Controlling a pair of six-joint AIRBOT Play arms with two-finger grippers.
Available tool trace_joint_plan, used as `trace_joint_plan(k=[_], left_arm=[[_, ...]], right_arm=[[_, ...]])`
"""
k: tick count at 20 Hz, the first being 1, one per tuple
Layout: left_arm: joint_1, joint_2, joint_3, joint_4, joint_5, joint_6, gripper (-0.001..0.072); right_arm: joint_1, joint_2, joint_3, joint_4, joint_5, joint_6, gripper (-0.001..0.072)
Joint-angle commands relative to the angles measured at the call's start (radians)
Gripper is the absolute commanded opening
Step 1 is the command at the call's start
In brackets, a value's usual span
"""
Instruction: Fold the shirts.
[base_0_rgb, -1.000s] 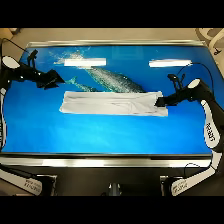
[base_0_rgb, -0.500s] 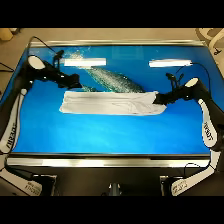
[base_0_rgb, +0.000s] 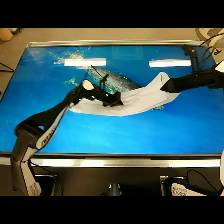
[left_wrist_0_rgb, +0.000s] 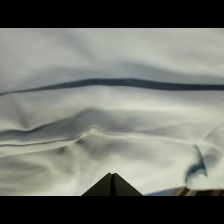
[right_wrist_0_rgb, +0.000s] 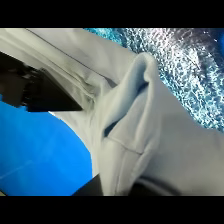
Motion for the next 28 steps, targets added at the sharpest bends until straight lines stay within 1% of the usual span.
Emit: trace_joint_plan(k=[1, 3, 5, 7, 8, 10, 12, 13, 14, 15, 17, 19, 21, 22, 23, 24, 25, 26, 28], left_arm=[[-0.119, -0.068, 0.001, -0.185, 0.089, 0.013, 0.0027], [-0.16, -0.072, 0.001, -0.215, 0.145, 0.014, 0.0028], [-0.171, -0.068, 0.003, -0.243, 0.198, 0.014, 0.0026], [-0.14, -0.034, 0.004, -0.21, 0.192, 0.051, 0.0024], [-0.11, 0.003, 0.004, -0.129, 0.168, 0.052, 0.0024], [-0.035, 0.106, 0.004, 0.085, 0.104, 0.051, 0.0024], [0.058, 0.23, 0.004, 0.291, 0.032, 0.052, 0.0025], [0.106, 0.294, 0.004, 0.37, 0.006, 0.052, 0.0025], [0.158, 0.362, 0.004, 0.436, -0.015, 0.052, 0.0025], [0.206, 0.424, 0.004, 0.469, -0.029, 0.052, 0.0025], [0.299, 0.543, 0.004, 0.478, -0.044, 0.052, 0.0025], [0.368, 0.646, 0.004, 0.479, -0.06, 0.052, 0.0026], [0.407, 0.727, 0.004, 0.479, -0.075, 0.053, 0.0026], [0.417, 0.758, 0.004, 0.479, -0.08, 0.064, 0.0026], [0.419, 0.779, 0.004, 0.48, -0.085, 0.071, 0.0026], [0.418, 0.794, 0.004, 0.48, -0.09, 0.072, 0.0026], [0.417, 0.8, 0.004, 0.479, -0.1, 0.078, 0.0026], [0.417, 0.801, 0.003, 0.479, -0.113, 0.085, 0.0026], [0.417, 0.801, -0.01, 0.486, -0.121, 0.092, 0.0026]], right_arm=[[0.001, 0.143, 0.002, -0.016, 0.086, 0.045, 0.002], [0.001, 0.187, 0.002, -0.013, 0.096, 0.071, 0.002], [0.001, 0.201, 0.002, -0.014, 0.097, 0.08, 0.002], [0.002, 0.183, 0.001, -0.014, 0.075, 0.089, 0.002], [0.013, 0.165, 0.001, -0.012, 0.05, 0.096, 0.002], [0.077, 0.108, 0.001, 0.009, -0.017, 0.096, 0.002], [0.181, 0.027, 0.002, 0.048, -0.115, 0.095, 0.002], [0.235, -0.019, 0.002, 0.068, -0.171, 0.095, 0.002], [0.289, -0.073, 0.002, 0.095, -0.228, 0.095, 0.002], [0.336, -0.127, 0.002, 0.126, -0.281, 0.095, 0.002], [0.424, -0.241, 0.002, 0.209, -0.388, 0.091, 0.0021], [0.49, -0.351, 0.002, 0.326, -0.481, 0.079, 0.0021], [0.533, -0.444, 0.002, 0.49, -0.518, 0.019, 0.0022], [0.547, -0.476, 0.002, 0.537, -0.523, 0.008, 0.0023], [0.559, -0.501, 0.002, 0.56, -0.525, 0.008, 0.0082], [0.565, -0.514, 0.002, 0.567, -0.525, 0.008, 0.0286], [0.563, -0.516, 0.002, 0.567, -0.526, 0.006, 0.0585], [0.554, -0.508, 0.002, 0.566, -0.522, -0.016, 0.0681], [0.519, -0.47, 0.002, 0.52, -0.47, -0.04, 0.0681]])
